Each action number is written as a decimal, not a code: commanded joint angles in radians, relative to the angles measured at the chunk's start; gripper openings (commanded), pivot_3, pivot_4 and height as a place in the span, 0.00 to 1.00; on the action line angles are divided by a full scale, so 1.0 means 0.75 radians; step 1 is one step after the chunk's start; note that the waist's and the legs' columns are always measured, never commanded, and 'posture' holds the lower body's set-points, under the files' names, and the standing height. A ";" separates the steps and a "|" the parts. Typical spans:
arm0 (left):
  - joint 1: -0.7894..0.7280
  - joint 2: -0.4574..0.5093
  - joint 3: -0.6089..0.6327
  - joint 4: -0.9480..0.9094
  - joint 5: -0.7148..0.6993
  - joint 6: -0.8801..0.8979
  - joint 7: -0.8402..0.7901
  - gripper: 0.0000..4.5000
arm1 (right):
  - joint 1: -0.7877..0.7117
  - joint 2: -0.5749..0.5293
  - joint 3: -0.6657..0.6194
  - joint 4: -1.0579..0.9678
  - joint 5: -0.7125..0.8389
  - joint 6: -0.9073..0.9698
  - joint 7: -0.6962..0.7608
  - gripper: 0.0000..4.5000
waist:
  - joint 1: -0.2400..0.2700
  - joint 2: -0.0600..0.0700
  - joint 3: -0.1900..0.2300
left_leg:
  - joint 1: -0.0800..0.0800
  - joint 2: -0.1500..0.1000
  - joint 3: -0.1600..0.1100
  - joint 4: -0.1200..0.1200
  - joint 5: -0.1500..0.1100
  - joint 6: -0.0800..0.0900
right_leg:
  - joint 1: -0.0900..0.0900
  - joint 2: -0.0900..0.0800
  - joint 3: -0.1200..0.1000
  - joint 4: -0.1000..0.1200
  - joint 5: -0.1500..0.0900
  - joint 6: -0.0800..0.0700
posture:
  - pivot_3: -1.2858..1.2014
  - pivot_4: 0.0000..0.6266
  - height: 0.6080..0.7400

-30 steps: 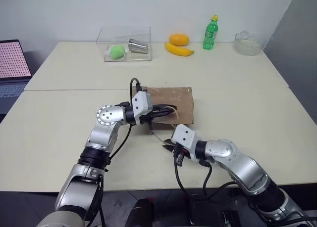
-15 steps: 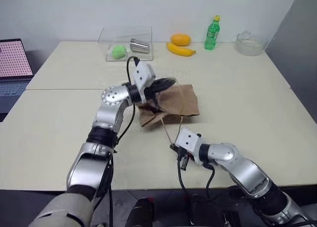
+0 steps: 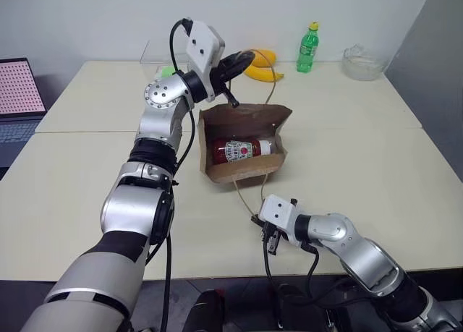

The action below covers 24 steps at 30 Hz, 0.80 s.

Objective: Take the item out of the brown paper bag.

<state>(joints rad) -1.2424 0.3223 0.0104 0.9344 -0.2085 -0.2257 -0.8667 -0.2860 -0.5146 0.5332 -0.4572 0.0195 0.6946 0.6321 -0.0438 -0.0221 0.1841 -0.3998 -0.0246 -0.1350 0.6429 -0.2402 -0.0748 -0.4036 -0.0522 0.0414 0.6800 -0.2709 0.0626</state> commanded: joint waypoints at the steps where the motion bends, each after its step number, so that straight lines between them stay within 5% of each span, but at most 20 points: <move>1: -0.025 0.003 0.050 -0.084 -0.057 0.032 -0.074 0.00 | 0.028 0.030 -0.022 -0.037 0.028 0.014 0.006 0.00 | -0.006 0.000 0.000 | 0.000 0.000 0.000 0.000 0.000 0.000 | 0.000 0.000 0.000 0.000 0.000 0.000 | 0.52 0.24 1.00; 4: 0.038 0.011 0.057 -0.224 -0.135 0.156 -0.204 0.00 | 0.029 0.086 -0.111 -0.096 0.079 0.052 -0.024 0.00 | -0.010 0.000 0.000 | 0.000 0.000 0.000 0.000 0.000 0.000 | 0.000 0.000 0.000 0.000 0.000 0.000 | 0.52 0.24 1.00; 7: 0.119 0.024 0.053 -0.409 -0.196 0.306 -0.267 0.00 | 0.040 0.110 -0.193 -0.170 0.127 0.123 -0.039 0.12 | -0.015 0.000 0.000 | -0.001 0.000 0.000 0.000 0.000 0.000 | -0.001 0.000 0.000 0.001 0.000 0.000 | 0.52 0.24 1.00; 16: 0.360 0.039 0.017 -0.909 -0.315 0.675 -0.291 0.00 | 0.134 -0.067 -0.521 -0.574 0.408 0.397 0.074 0.85 | -0.013 0.000 0.000 | -0.001 0.000 -0.001 0.000 0.000 0.000 | 0.000 0.000 0.000 0.001 0.000 0.000 | 0.52 0.24 1.00; 21: 0.427 0.062 0.000 -1.075 -0.393 0.861 -0.312 0.00 | 0.123 -0.053 -0.855 -0.648 0.790 0.549 0.147 0.85 | -0.012 0.000 0.000 | 0.000 0.001 0.000 0.000 0.000 0.000 | 0.000 0.000 0.001 0.001 0.000 0.000 | 0.52 0.24 1.00; 24: 0.445 0.084 0.001 -1.134 -0.438 0.950 -0.327 0.00 | -0.006 -0.012 -0.849 -0.592 0.841 0.573 0.078 0.85 | -0.020 0.000 0.000 | 0.001 0.002 0.000 0.000 0.000 0.000 | 0.001 0.001 0.001 0.002 0.000 0.000 | 0.52 0.24 1.00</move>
<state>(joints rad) -0.9022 0.3711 0.0042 0.1413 -0.4987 0.4585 -1.1044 -0.2489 -0.5323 -0.0966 -0.8978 0.6185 1.1197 0.7163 -0.0585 -0.0218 0.1843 -0.3987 -0.0231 -0.1345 0.6430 -0.2402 -0.0746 -0.4028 -0.0514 0.0422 0.6814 -0.2708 0.0623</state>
